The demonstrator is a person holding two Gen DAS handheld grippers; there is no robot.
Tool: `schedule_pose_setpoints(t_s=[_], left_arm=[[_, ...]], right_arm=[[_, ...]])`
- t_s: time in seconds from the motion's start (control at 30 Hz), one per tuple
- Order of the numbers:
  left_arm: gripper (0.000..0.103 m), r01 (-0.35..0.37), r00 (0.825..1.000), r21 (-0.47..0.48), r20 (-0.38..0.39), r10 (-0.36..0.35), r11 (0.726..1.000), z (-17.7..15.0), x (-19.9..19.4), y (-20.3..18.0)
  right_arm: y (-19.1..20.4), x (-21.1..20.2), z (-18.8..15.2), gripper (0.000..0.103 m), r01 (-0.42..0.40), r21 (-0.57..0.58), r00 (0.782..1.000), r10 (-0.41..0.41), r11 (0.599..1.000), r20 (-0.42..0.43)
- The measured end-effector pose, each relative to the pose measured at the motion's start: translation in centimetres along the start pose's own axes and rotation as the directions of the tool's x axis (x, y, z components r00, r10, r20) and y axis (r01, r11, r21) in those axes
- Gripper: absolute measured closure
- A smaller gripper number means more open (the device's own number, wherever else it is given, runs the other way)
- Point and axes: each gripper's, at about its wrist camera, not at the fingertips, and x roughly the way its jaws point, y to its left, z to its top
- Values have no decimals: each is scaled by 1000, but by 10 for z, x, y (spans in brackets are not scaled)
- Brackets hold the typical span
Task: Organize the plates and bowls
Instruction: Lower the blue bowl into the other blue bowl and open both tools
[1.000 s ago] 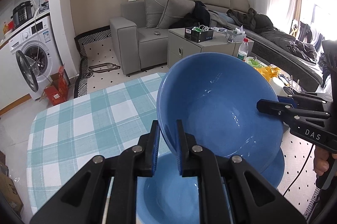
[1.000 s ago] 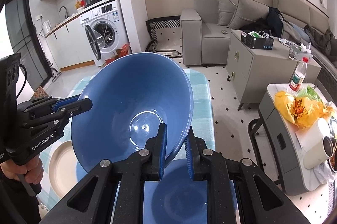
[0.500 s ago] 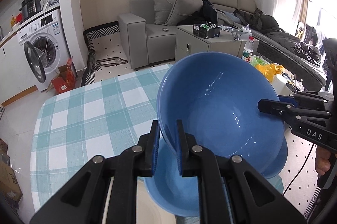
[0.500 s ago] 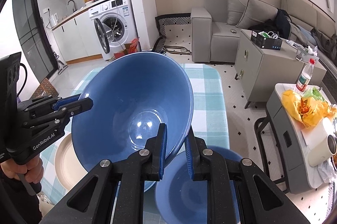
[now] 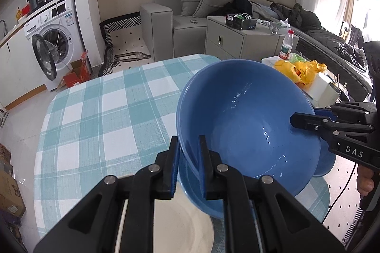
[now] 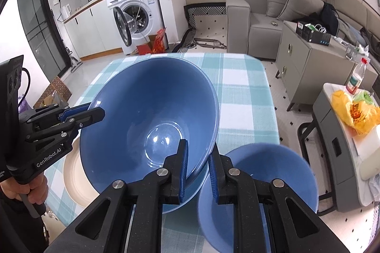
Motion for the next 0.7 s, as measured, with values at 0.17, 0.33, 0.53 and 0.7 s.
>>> schedule_pose_setpoints(t_s=[0.17,0.33,0.53,0.7], left_arm=[[91,-1,1000,-7,-20,1,1000,-10,7,2],[91,0,999,-16,-35,-1,1000,-17,11,5],[91,-9,999,-15,-51,8,1000,-25,17,7],[91,-18,998,-9,-64,17,1000,-30,22,7]], right_arm=[[3,10,-7,87,-1,-2,1000,1,1000,-23],[5,20,-13,87,-2,-8,999,2,1000,-45],[5,33,-21,87,-4,-17,997,2,1000,-71],[5,40,-26,86,-1,-25,996,-1,1000,-85]])
